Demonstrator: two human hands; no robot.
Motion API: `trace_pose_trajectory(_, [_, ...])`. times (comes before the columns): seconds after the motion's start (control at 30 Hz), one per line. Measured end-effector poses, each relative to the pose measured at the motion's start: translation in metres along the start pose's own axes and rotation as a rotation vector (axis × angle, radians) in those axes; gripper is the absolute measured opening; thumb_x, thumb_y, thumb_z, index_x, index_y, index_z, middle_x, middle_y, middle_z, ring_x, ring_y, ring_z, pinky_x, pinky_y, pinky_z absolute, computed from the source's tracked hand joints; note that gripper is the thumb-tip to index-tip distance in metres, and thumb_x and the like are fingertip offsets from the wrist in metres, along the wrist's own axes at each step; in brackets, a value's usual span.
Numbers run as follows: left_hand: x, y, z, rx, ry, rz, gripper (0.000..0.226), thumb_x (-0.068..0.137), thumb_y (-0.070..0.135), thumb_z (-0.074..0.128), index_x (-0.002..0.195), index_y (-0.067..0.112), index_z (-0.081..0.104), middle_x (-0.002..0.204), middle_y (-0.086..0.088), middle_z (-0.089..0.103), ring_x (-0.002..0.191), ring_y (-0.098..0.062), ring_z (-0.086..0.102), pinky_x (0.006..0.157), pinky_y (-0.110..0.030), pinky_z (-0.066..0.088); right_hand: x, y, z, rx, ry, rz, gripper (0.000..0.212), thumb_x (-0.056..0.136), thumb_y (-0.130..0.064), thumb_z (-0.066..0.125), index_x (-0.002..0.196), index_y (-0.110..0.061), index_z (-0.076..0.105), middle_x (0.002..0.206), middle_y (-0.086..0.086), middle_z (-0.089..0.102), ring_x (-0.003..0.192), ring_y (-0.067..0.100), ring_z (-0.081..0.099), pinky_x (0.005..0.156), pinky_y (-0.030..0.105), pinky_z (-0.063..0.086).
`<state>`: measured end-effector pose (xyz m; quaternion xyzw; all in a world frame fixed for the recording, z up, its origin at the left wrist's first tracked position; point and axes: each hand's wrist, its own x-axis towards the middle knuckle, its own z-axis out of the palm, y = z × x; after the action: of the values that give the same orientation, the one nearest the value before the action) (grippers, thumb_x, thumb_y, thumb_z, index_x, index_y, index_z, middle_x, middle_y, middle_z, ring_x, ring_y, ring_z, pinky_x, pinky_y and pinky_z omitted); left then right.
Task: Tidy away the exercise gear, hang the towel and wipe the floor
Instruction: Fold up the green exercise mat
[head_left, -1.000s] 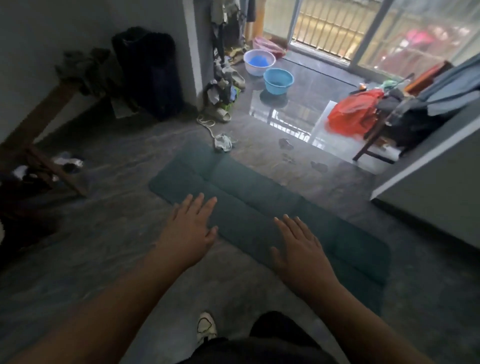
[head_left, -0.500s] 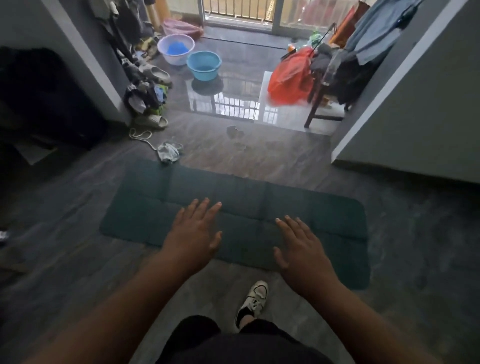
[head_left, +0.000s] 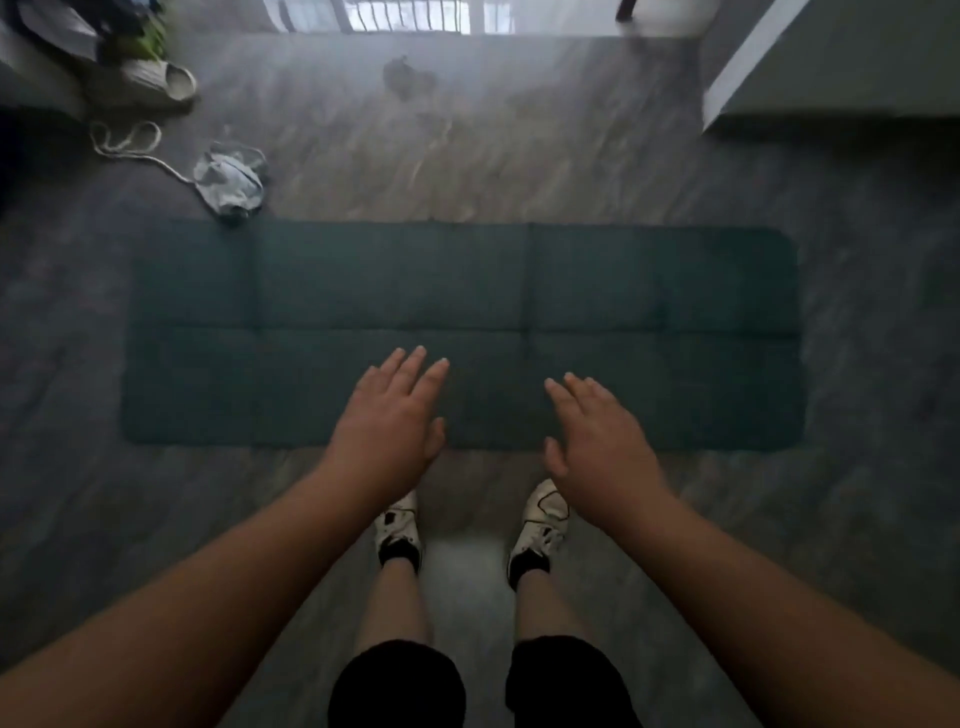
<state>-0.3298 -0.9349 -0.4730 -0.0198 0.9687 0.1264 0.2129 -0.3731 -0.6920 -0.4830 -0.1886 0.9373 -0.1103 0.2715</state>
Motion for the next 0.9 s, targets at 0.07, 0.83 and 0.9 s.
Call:
trace_pose_trajectory(0.07, [0.036, -0.022, 0.053, 0.018, -0.051, 0.006, 0.071, 0.094, 0.037, 0.053, 0.155, 0.019, 0.024, 0.163, -0.011, 0.020, 0.151, -0.030, 0.015, 0.122, -0.046, 0.017, 0.032, 0.018, 0.048, -0.015, -0.017, 0.022, 0.069, 0.095, -0.037, 0.047, 0.157, -0.022, 0.022, 0.164, 0.004, 0.023, 0.151, 0.023, 0.016, 0.121, 0.042, 0.020])
trace_pose_trajectory(0.83, [0.233, -0.210, 0.486, 0.407, -0.507, 0.228, 0.102, 0.089, 0.063, 0.052, 0.156, 0.020, -0.013, 0.164, -0.011, -0.016, 0.151, -0.034, -0.012, 0.119, -0.060, 0.011, 0.266, 0.187, 0.479, -0.400, -0.269, -0.308, 0.100, 0.082, -0.058, 0.066, 0.157, -0.014, 0.018, 0.163, 0.021, 0.013, 0.150, 0.038, 0.014, 0.121, 0.049, 0.022])
trace_pose_trajectory(0.9, [0.232, -0.209, 0.493, 0.438, -0.527, 0.240, 0.104, 0.089, 0.061, 0.054, 0.155, 0.019, -0.015, 0.163, -0.013, -0.020, 0.149, -0.037, -0.016, 0.117, -0.063, 0.010, 0.267, 0.187, 0.481, -0.435, -0.328, -0.312, 0.107, 0.081, -0.058, 0.067, 0.158, -0.013, 0.009, 0.164, 0.024, 0.001, 0.151, 0.041, 0.005, 0.122, 0.049, 0.017])
